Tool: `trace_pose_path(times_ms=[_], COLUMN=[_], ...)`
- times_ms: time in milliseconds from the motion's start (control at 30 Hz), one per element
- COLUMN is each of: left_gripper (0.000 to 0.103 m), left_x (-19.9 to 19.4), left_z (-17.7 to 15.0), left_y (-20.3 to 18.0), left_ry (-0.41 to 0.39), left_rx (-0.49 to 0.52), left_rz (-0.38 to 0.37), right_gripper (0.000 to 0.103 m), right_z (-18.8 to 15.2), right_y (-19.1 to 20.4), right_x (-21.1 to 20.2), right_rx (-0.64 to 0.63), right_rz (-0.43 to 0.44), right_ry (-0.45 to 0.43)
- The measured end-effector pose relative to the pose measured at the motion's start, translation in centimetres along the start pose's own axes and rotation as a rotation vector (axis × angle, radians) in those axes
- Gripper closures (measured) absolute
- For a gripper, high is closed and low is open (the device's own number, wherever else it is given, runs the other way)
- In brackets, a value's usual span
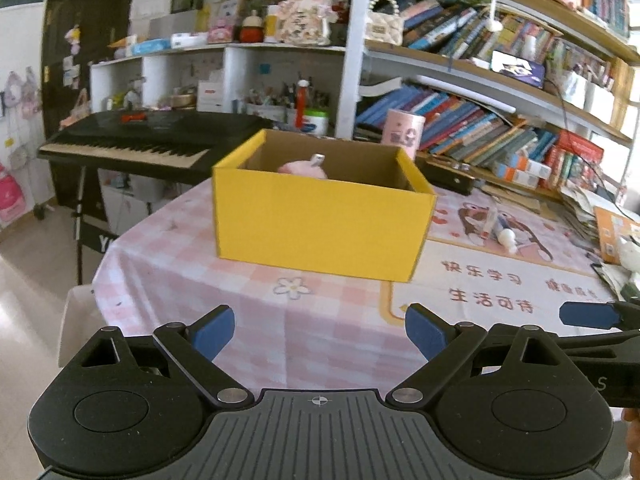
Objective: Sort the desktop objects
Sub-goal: 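Withdraw both open tools from the box back toward the remaining objects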
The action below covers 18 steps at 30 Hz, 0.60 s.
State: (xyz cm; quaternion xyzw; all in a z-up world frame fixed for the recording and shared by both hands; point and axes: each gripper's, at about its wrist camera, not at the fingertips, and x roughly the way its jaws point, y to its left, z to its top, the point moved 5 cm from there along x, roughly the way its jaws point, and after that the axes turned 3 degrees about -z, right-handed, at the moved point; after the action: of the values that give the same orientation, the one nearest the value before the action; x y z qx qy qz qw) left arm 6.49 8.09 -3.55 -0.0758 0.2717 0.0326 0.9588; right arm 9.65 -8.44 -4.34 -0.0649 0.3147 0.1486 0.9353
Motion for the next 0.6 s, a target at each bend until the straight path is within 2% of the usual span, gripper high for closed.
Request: trace_pose_path(times_ms=[333, 600], left_gripper=[0.009, 0.008], left_x=[1.4, 2.4], left_z=[0.3, 0.6], left_y=[-3.2, -5.1], left_ry=[0.009, 0.014], left_rx=[0.054, 0.08], left_rz=[-0.091, -0.12], right_gripper=[0.021, 0.021], right_z=[-0.9, -1.2], right_y=[-3.3, -5.7], right_x=[-0.8, -0.7], right_rx=[0.068, 0.107], right_rz=[-0.098, -0.138], right_ry=[0.014, 0.025])
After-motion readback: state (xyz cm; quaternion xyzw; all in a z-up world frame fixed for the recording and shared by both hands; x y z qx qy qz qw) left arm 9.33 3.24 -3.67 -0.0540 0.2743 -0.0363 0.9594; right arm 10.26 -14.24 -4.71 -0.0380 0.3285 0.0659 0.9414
